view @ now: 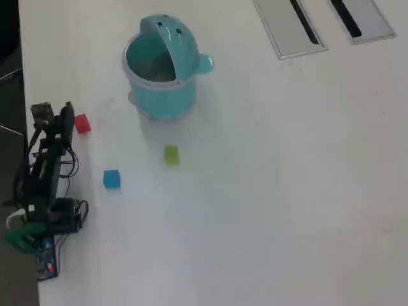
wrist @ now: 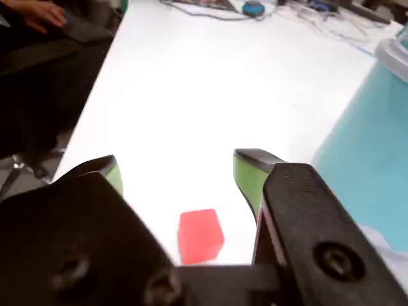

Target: Grasp RGB lego blocks and put them in the bin one by one.

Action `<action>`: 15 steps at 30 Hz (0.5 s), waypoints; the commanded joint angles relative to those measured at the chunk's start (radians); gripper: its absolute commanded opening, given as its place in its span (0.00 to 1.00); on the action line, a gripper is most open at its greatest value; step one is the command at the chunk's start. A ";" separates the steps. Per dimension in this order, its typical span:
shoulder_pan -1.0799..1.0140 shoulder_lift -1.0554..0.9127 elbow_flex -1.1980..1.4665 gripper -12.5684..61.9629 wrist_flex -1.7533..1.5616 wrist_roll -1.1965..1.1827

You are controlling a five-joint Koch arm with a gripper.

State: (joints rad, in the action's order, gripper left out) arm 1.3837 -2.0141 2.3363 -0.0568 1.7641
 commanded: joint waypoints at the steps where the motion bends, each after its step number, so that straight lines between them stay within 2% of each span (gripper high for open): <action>1: 0.008 0.017 -0.103 0.59 -0.011 0.009; 15: -0.025 0.307 -0.127 0.59 -0.032 0.054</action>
State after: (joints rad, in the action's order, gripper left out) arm 1.3576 -1.6981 2.2979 -0.0583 1.8101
